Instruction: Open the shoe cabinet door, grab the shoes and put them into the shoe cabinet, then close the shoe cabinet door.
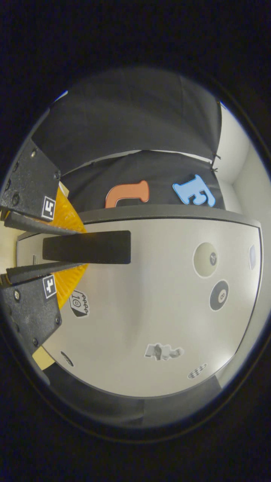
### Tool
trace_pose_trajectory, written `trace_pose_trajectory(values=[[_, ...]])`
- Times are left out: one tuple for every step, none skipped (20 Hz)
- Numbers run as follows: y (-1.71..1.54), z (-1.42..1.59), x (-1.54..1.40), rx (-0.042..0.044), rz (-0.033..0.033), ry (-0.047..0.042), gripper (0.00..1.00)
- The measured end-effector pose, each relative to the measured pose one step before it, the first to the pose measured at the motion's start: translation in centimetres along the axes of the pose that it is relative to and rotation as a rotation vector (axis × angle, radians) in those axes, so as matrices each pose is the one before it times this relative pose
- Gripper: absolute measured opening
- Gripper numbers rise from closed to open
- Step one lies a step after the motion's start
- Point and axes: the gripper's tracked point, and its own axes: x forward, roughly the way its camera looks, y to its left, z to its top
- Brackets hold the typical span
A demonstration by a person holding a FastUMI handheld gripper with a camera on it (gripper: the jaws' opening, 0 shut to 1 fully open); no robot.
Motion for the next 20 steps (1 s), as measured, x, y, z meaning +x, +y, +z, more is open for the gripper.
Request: trace_pose_trajectory(values=[[-0.049,-0.076,0.056,-0.00494,-0.01076,0.00256,0.4],[-0.203,-0.229,-0.14,0.00003,-0.01136,0.00431,0.39],[0.044,0.169,0.197,0.0011,0.00279,-0.00226,0.37],[-0.001,-0.107,-0.226,-0.00253,0.00944,0.00143,0.36],[0.014,0.008,-0.185,0.00444,0.01364,0.00256,0.35],[-0.019,-0.063,-0.056,0.00256,0.01525,0.00397,0.33],[-0.082,-0.049,-0.244,0.00385,0.01126,0.00409,0.33],[0.006,-0.093,-0.286,-0.00153,0.00954,0.00153,0.32],[-0.033,-0.06,-0.483,-0.00077,0.00858,0.00235,0.3],[0.05,-0.027,-0.527,-0.00369,0.00987,-0.00147,0.29],[0.133,0.023,-0.698,-0.00002,0.00942,0.00256,0.29],[-0.095,-0.056,-0.48,0.00498,0.01083,0.00316,0.28],[0.045,-0.22,-0.891,0.01427,0.01027,0.00203,0.27],[0.072,-0.018,-0.848,-0.00069,0.00607,0.00234,0.27],[-0.054,0.0,-1.02,-0.00294,0.00116,0.00123,0.27],[-0.262,-0.177,-0.736,-0.00148,0.00101,-0.00141,0.26],[-0.264,-0.213,-0.485,0.00105,0.00155,-0.00128,0.26],[-0.279,-0.069,-0.865,0.005,-0.00066,0.00005,0.26],[-0.315,0.026,-0.727,0.00569,0.00039,-0.00246,0.25],[-0.095,-0.191,-0.631,0.005,0.0014,0.00008,0.25]])
